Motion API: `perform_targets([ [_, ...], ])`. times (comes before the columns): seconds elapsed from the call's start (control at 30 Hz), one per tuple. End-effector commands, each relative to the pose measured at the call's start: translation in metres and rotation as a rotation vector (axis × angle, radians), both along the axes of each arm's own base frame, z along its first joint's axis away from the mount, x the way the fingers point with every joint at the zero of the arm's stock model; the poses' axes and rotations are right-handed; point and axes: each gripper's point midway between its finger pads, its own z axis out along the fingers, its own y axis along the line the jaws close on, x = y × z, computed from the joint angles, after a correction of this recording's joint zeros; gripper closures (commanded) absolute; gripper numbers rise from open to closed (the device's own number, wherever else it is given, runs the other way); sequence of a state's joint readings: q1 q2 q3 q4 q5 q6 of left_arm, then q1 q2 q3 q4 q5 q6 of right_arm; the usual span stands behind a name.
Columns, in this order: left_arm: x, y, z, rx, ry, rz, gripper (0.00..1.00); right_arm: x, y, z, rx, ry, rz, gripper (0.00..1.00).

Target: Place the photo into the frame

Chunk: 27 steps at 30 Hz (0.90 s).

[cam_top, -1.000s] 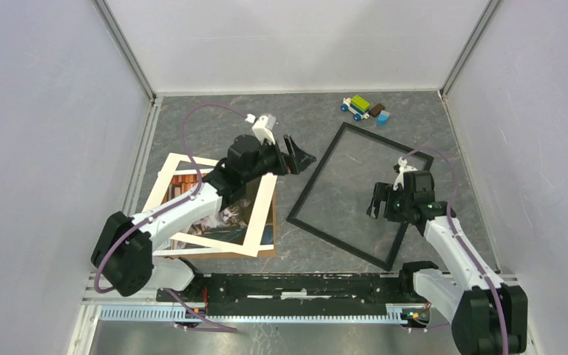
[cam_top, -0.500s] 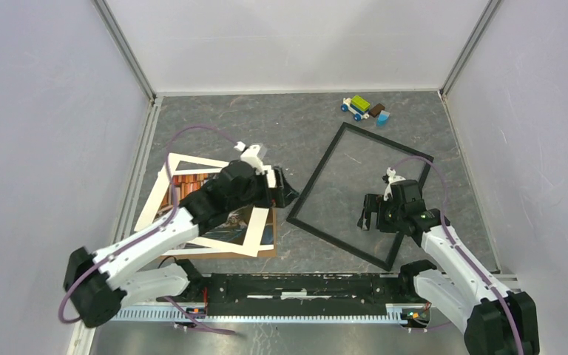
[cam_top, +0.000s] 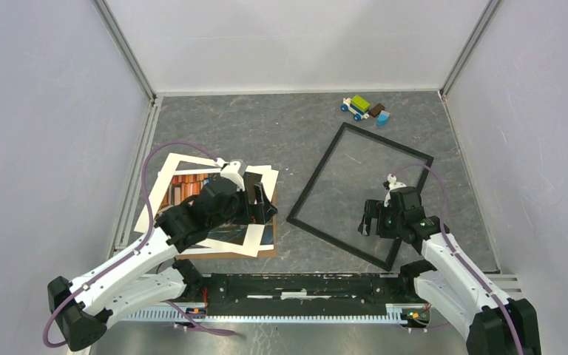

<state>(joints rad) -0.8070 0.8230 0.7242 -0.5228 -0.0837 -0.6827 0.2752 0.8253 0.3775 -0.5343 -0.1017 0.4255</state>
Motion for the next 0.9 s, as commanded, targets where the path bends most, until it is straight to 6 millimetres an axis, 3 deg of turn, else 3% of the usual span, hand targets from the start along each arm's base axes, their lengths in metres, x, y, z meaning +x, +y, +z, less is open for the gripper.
perform_targets([
  [0.0, 0.006, 0.007, 0.005, 0.047, -0.044, 0.005, 0.00, 0.008, 0.002, 0.015, 0.012, -0.040, -0.018, 0.06],
  [0.17, 0.011, 0.012, 0.009, 0.083, -0.086, 0.003, 0.00, 0.022, -0.002, 0.046, -0.016, -0.114, -0.023, 0.05],
  [0.33, 0.013, 0.010, 0.012, 0.103, -0.108, -0.028, 0.00, 0.048, -0.034, 0.065, -0.184, -0.183, -0.119, 0.02],
  [0.4, 0.012, 0.006, 0.015, 0.086, -0.119, -0.043, 0.00, 0.056, -0.047, 0.068, -0.251, -0.178, -0.177, 0.02],
  [0.57, 0.009, -0.005, 0.022, 0.035, -0.137, -0.099, 0.00, 0.074, -0.057, 0.062, -0.270, -0.168, -0.195, 0.02],
  [0.77, 0.014, 0.003, 0.023, 0.097, -0.179, -0.099, 0.00, 0.113, -0.070, 0.069, -0.203, -0.244, -0.225, 0.02],
  [0.87, 0.015, 0.006, 0.023, 0.129, -0.182, -0.110, 0.00, 0.132, -0.088, 0.074, -0.225, -0.241, -0.283, 0.02],
])
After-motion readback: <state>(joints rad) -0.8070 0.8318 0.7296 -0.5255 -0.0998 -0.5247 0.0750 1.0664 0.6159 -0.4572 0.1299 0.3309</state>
